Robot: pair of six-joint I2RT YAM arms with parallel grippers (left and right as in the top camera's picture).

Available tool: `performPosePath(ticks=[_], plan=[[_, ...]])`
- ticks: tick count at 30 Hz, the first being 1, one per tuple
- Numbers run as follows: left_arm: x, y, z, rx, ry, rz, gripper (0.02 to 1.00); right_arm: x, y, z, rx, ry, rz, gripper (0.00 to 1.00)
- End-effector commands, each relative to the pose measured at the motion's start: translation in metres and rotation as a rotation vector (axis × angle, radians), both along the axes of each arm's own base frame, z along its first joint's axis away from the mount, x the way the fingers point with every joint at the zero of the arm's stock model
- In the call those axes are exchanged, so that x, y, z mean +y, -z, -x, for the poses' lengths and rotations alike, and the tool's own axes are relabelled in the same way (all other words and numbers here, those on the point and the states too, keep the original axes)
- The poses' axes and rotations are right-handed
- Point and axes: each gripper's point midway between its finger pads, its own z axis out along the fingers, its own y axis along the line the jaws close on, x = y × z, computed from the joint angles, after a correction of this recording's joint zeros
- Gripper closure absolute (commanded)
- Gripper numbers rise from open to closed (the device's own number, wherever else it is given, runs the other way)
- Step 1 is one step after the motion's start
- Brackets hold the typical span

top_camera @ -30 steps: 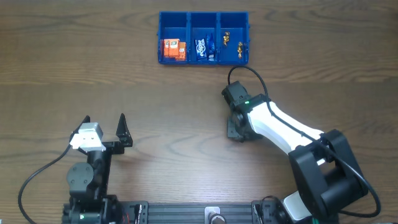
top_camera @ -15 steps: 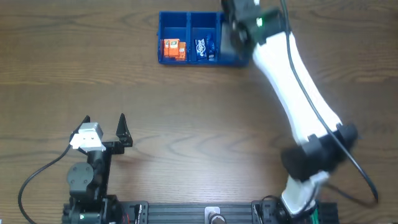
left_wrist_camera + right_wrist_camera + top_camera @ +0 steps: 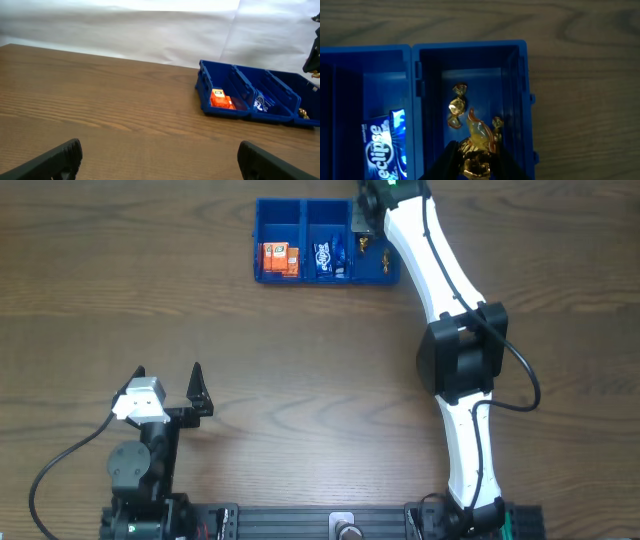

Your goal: Sort Candies Into Trays

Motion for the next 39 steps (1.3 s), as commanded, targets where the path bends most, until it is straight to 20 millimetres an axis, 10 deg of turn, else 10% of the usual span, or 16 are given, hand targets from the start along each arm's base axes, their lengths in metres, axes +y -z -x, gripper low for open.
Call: performPosePath(ticks=[1, 11, 19, 23, 27, 33, 39], plan=[[0.002, 0.017, 0.001, 0.052, -0.01, -0.009, 0.02, 0.004, -0.001, -0.006, -0.017, -0.018, -0.008, 0.739], [0.002, 0.017, 0.001, 0.052, -0.01, -0.009, 0.02, -0.011, -0.006, -0.003, 0.0, -0.02, -0.001, 0.343], [0.002, 0.017, 0.001, 0.052, -0.01, -0.009, 0.02, -0.091, -0.119, 0.032, -0.123, 0.039, 0.103, 0.196], [0.002, 0.017, 0.001, 0.052, -0.01, -0.009, 0.02, -0.115, -0.174, 0.089, -0.277, 0.041, 0.103, 0.119], [0.002, 0.017, 0.001, 0.052, -0.01, -0.009, 0.023, -0.129, -0.186, 0.169, -0.394, 0.052, 0.087, 0.001], [0.002, 0.017, 0.001, 0.052, -0.01, -0.009, 0.02, -0.167, -0.154, 0.285, -0.541, 0.128, 0.035, 0.003], [0.002, 0.017, 0.001, 0.052, -0.01, -0.009, 0.02, -0.17, -0.101, 0.335, -0.754, 0.141, 0.015, 0.003]])
